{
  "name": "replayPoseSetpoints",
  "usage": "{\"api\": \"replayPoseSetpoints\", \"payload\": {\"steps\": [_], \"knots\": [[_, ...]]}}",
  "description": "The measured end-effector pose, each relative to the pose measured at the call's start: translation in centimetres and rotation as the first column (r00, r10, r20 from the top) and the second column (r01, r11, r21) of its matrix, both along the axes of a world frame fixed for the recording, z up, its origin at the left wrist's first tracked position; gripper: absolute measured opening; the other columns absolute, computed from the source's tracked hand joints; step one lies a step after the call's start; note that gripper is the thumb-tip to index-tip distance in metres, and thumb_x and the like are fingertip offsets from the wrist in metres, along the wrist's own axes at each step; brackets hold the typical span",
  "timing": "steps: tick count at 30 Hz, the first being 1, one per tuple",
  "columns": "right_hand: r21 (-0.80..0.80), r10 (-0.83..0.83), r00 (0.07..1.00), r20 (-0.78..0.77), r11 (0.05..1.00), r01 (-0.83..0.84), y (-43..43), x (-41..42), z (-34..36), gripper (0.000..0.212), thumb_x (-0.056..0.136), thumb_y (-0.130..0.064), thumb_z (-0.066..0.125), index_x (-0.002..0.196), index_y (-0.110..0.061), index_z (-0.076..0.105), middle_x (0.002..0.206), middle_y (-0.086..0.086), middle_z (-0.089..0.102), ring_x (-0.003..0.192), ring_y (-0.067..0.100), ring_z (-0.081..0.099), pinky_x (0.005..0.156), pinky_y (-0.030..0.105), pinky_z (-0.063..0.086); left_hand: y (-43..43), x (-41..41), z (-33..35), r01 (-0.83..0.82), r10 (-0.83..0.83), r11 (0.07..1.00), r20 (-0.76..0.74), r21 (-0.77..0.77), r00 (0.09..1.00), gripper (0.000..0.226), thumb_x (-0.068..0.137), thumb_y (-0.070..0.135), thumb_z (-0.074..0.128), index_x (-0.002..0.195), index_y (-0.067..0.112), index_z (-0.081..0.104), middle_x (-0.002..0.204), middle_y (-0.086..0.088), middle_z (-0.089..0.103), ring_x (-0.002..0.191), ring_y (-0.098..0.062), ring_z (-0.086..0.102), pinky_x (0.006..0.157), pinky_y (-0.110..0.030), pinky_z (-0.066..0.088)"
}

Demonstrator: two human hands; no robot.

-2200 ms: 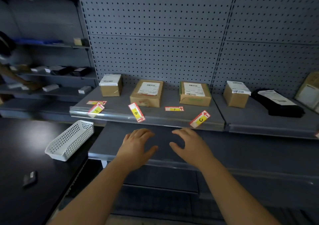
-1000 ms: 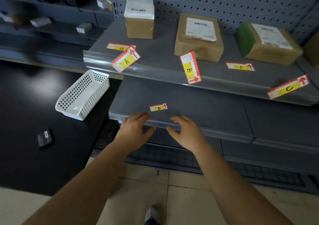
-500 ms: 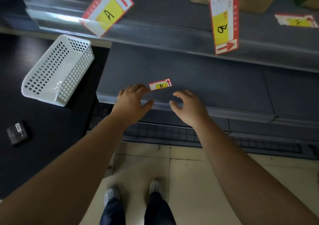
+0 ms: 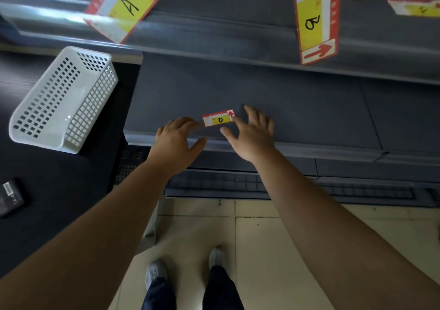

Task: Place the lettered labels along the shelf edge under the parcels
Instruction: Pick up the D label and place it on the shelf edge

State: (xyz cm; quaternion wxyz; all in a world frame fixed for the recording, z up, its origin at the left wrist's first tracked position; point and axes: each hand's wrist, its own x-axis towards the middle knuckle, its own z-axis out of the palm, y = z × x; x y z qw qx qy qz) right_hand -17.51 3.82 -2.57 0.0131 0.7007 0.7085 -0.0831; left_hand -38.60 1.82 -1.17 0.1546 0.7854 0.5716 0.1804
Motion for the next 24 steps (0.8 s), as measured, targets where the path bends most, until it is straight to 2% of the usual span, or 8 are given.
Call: {"api": "replayPoseSetpoints", "payload": {"steps": [3, 6, 9, 13, 15, 19, 24], "knots": [[0.065, -0.023, 1.0, -0.005, 0.998, 0.023, -1.6, 0.5, 0.1, 0.056, 0.093, -0.066, 0.028, 0.13, -0.034, 0.054, 0.153, 0.004, 0.031, 0.14, 0.031, 0.024, 0.112, 0.048, 0.014, -0.4, 0.3, 0.3, 0.002, -0.002, 1.0, 0.005, -0.007, 1.0, 0.041, 0.088, 0.042, 0.056, 0.12, 0.017, 0.058, 0.123, -0.003, 0.057, 0.112, -0.027, 0.05, 0.093, -0.043, 0.036], [0.107, -0.026, 0.997, -0.074, 0.994, 0.034, -1.5, 1.3, 0.5, 0.046, 0.096, -0.057, 0.038, 0.127, -0.029, 0.057, 0.147, 0.003, 0.039, 0.137, 0.028, 0.031, 0.11, 0.047, 0.019, -0.6, 0.6, 0.5, 0.005, -0.005, 1.0, 0.01, -0.02, 1.0, 0.04, 0.088, 0.04, 0.058, 0.121, 0.018, 0.057, 0.125, -0.002, 0.056, 0.115, -0.025, 0.048, 0.096, -0.043, 0.034], [0.069, 0.016, 0.992, -0.128, 0.998, -0.007, 0.2, 1.9, 1.1, 0.04, 0.096, -0.044, 0.049, 0.132, -0.028, 0.052, 0.147, 0.002, 0.039, 0.137, 0.026, 0.03, 0.11, 0.046, 0.021, -0.7, 0.5, 0.2, 0.008, -0.008, 1.0, 0.006, -0.03, 1.0, 0.041, 0.087, 0.041, 0.057, 0.122, 0.019, 0.056, 0.126, -0.001, 0.055, 0.116, -0.024, 0.047, 0.097, -0.042, 0.033], [-0.077, 0.098, 0.985, -0.139, 0.991, -0.11, 2.3, 1.8, 1.7, 0.048, 0.091, -0.039, 0.059, 0.137, -0.032, 0.046, 0.153, 0.001, 0.028, 0.141, 0.028, 0.02, 0.113, 0.046, 0.016, -1.0, 0.2, -0.2, 0.009, -0.008, 1.0, 0.011, -0.028, 1.0, 0.039, 0.087, 0.04, 0.057, 0.12, 0.019, 0.057, 0.125, -0.001, 0.055, 0.116, -0.024, 0.048, 0.098, -0.043, 0.033], [-0.123, 0.094, 0.985, -0.141, 0.986, -0.112, 3.0, 1.8, 1.7, 0.046, 0.087, -0.04, 0.062, 0.131, -0.034, 0.05, 0.152, 0.0, 0.027, 0.14, 0.028, 0.02, 0.113, 0.046, 0.016, -1.1, 0.2, -0.3, 0.005, -0.005, 1.0, 0.012, -0.022, 1.0, 0.039, 0.087, 0.039, 0.057, 0.12, 0.018, 0.057, 0.125, -0.002, 0.056, 0.115, -0.024, 0.049, 0.098, -0.044, 0.033], [-0.111, 0.121, 0.982, -0.148, 0.984, -0.138, 3.3, 1.7, 1.7, 0.034, 0.08, -0.036, 0.068, 0.113, -0.033, 0.057, 0.138, -0.002, 0.039, 0.13, 0.025, 0.032, 0.107, 0.042, 0.021, -1.3, 0.2, -0.2, 0.004, -0.004, 1.0, 0.019, -0.006, 1.0, 0.039, 0.087, 0.042, 0.055, 0.117, 0.018, 0.058, 0.122, -0.001, 0.057, 0.112, -0.025, 0.051, 0.095, -0.044, 0.036], [-0.081, 0.125, 0.984, -0.129, 0.987, -0.136, 2.9, 1.6, 1.7, 0.035, 0.074, -0.037, 0.071, 0.105, -0.028, 0.057, 0.13, -0.002, 0.043, 0.125, 0.022, 0.035, 0.1, 0.04, 0.024, -1.4, 0.6, 0.1, -0.005, 0.005, 1.0, 0.015, 0.005, 1.0, 0.038, 0.087, 0.039, 0.058, 0.119, 0.019, 0.058, 0.124, -0.001, 0.057, 0.114, -0.024, 0.049, 0.096, -0.042, 0.034]]}}
